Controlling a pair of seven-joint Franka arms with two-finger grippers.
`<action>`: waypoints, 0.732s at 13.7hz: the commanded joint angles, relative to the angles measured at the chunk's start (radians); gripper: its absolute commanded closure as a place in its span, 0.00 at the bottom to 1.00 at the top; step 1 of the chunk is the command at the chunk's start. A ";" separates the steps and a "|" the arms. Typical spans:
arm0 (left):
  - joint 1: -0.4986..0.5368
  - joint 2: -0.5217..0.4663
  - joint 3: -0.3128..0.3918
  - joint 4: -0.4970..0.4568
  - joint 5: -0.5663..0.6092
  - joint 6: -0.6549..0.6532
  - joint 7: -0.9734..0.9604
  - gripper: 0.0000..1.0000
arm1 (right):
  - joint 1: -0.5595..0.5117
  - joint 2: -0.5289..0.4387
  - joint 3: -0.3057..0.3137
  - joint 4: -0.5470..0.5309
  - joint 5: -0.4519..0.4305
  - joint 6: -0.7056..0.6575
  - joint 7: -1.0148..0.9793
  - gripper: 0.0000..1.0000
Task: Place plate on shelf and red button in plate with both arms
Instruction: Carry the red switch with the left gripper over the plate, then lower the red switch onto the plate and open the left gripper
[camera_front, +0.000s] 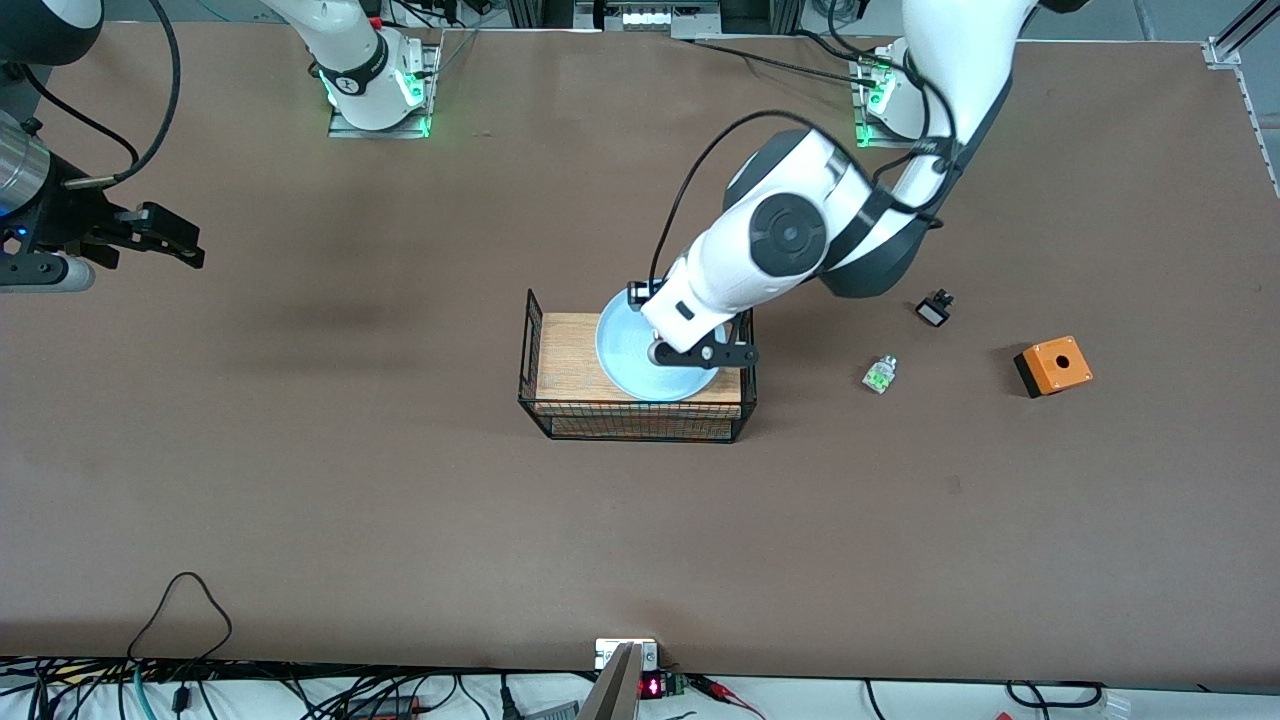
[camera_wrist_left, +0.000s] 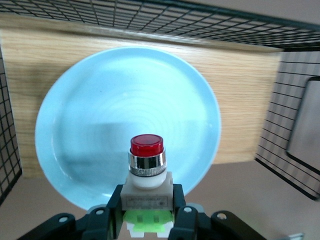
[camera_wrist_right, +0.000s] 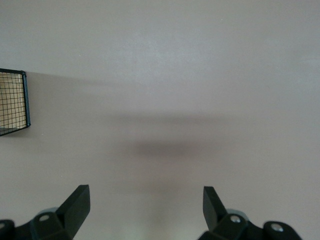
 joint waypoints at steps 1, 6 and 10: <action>-0.029 0.048 0.012 0.046 0.038 -0.008 -0.025 0.94 | 0.002 -0.010 0.001 0.002 0.001 -0.009 -0.009 0.00; -0.038 0.067 0.013 0.046 0.029 0.020 -0.026 0.62 | 0.002 -0.012 0.000 0.002 0.001 -0.010 -0.011 0.00; -0.003 0.029 0.012 0.051 0.040 0.006 -0.022 0.00 | 0.002 -0.013 0.000 0.002 0.001 -0.010 -0.011 0.00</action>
